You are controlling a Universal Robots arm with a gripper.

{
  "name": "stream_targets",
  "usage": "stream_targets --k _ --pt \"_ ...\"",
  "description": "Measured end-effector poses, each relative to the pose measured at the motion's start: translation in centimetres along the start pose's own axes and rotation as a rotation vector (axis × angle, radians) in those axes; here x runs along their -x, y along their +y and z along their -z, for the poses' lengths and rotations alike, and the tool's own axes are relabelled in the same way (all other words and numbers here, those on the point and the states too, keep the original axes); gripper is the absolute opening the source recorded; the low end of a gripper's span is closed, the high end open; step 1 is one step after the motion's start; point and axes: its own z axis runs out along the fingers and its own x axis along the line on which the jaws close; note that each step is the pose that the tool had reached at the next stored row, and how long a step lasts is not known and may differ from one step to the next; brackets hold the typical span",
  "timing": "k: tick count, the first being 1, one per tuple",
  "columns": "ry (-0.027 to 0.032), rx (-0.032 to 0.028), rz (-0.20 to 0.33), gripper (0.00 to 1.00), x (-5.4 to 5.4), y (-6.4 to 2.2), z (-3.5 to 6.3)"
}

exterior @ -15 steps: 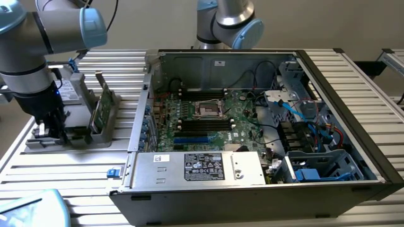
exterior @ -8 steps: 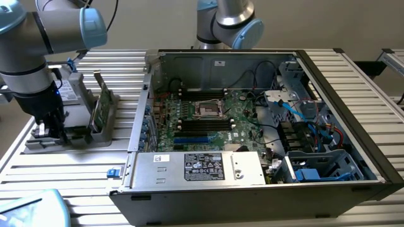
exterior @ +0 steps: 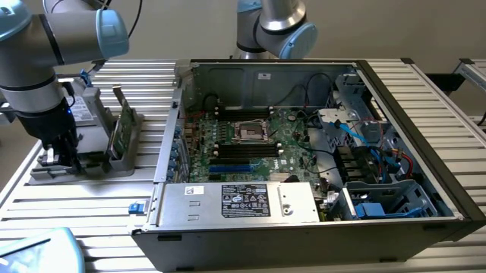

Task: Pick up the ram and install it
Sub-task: 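Pick up the ram and move it above insertion slot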

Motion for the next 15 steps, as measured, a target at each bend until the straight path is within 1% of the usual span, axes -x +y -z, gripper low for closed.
stream_targets --k 8,13,15 --pt "-0.0018 0.0000 -0.005 0.14 0.00 -0.01 0.00" --pt "-0.0058 -0.0004 -0.009 0.14 -0.02 -0.09 0.05" --pt "-0.0085 -0.0012 -0.010 0.14 -0.04 -0.15 0.16"
